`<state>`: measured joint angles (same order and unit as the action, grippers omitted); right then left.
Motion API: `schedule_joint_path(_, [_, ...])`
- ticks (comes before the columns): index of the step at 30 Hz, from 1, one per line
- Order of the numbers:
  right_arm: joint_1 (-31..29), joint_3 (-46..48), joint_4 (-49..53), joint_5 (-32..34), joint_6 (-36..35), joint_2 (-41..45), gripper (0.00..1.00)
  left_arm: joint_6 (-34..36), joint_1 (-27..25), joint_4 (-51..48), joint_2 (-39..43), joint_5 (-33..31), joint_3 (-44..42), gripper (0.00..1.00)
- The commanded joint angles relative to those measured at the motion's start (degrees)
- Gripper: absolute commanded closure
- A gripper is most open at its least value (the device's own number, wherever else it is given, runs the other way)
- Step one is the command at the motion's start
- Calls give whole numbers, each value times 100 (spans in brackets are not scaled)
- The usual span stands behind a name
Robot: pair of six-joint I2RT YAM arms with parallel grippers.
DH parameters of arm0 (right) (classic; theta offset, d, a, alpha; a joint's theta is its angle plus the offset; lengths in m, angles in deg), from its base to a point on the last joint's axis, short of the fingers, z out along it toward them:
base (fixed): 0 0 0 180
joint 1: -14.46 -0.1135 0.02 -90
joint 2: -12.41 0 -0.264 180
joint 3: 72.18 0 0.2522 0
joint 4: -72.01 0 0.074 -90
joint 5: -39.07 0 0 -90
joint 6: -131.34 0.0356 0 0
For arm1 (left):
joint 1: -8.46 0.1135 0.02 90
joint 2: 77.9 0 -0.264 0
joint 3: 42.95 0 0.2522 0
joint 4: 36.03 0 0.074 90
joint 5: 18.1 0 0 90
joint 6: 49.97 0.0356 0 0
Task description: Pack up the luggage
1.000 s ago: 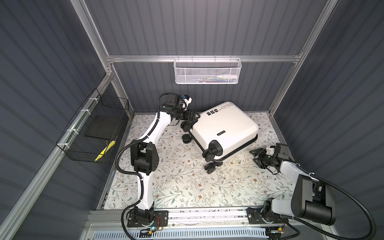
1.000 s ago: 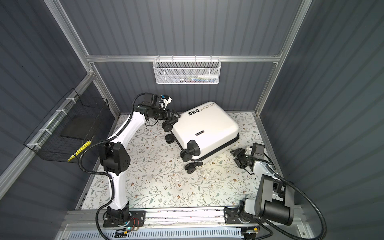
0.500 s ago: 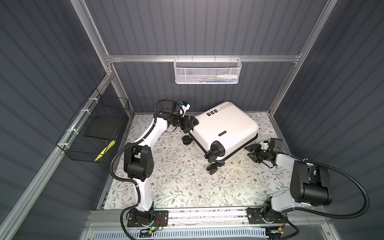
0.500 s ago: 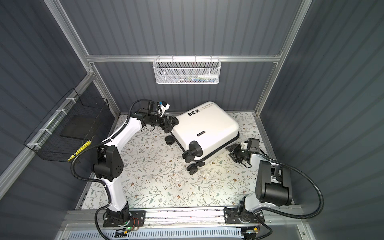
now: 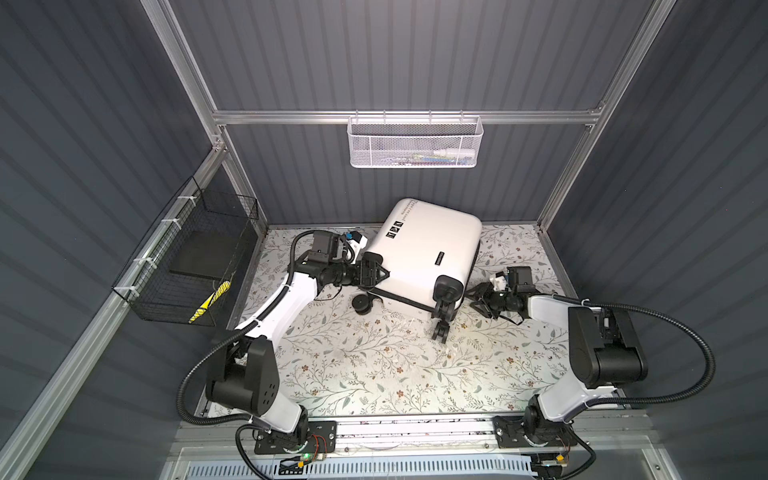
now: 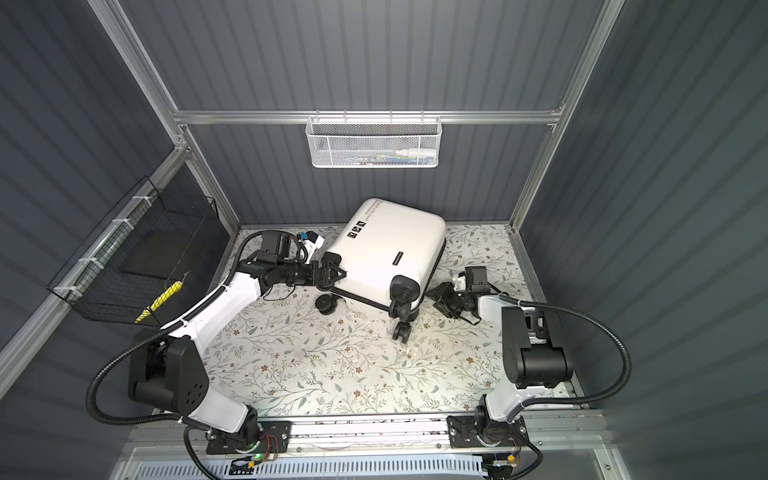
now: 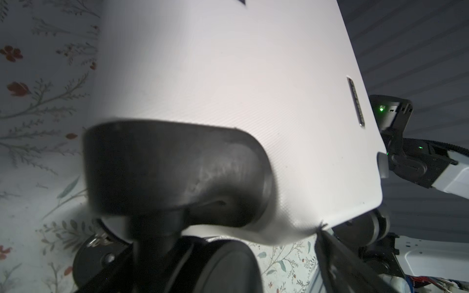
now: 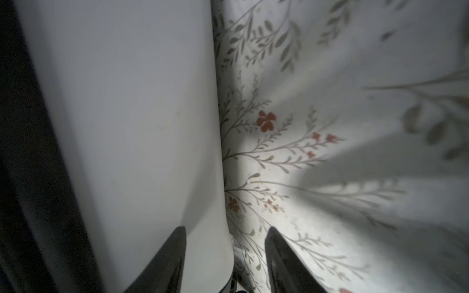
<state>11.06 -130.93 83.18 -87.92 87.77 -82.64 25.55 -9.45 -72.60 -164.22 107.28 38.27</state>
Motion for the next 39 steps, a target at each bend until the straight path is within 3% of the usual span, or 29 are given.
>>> schedule_joint_path(1, [-425,-144,-216,-271,15,41,47,-453,-282,230,650,416,-507,0])
schedule_joint_path(7, [-410,171,271,-5,-247,709,45,-857,-406,295,1565,106,-1051,0])
schedule_joint_path(12, [-185,396,1412,632,-723,1677,36,-1162,-405,-69,2174,-1088,-982,0])
schedule_joint_path(15, [-144,400,2146,1120,-968,2331,30,-1304,-397,-264,2291,-1840,-837,0])
schedule_joint_path(22, [-227,45,3670,1966,-1352,4046,20,-1444,-373,-665,1967,-2763,-242,0])
schedule_joint_path(30, [-1441,-851,4413,2634,-1139,4454,7,-1391,-196,-696,1383,-3117,272,0])
schedule_joint_path(39, [-2915,-1598,4519,3787,-1230,3564,2,-1304,-38,-617,1097,-3176,606,0])
